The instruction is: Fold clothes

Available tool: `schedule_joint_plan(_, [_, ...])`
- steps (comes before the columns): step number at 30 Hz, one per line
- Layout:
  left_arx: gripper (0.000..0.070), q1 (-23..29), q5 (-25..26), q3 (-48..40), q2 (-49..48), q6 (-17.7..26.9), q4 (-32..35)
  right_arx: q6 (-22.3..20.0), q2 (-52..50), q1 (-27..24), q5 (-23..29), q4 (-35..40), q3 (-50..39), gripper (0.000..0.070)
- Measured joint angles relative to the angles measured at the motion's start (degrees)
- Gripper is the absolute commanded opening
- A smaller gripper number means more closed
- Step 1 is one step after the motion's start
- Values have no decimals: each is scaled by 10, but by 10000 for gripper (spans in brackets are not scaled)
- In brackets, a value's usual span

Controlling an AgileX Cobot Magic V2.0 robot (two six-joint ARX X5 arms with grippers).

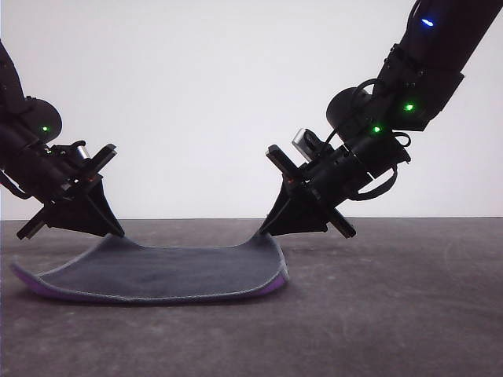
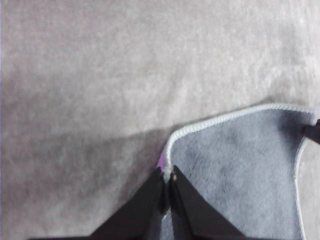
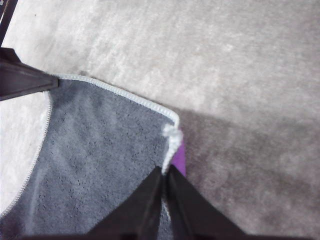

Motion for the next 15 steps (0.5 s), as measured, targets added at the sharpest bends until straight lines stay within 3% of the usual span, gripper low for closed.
schedule_joint_plan(9, [0, 3, 59, 0, 0, 18, -64, -1, 0, -11, -87, -23, 0, 1])
schedule_joint_plan(15, [0, 8, 79, 1, 0, 47, -136, -24, 0, -23, -145, -96, 2, 1])
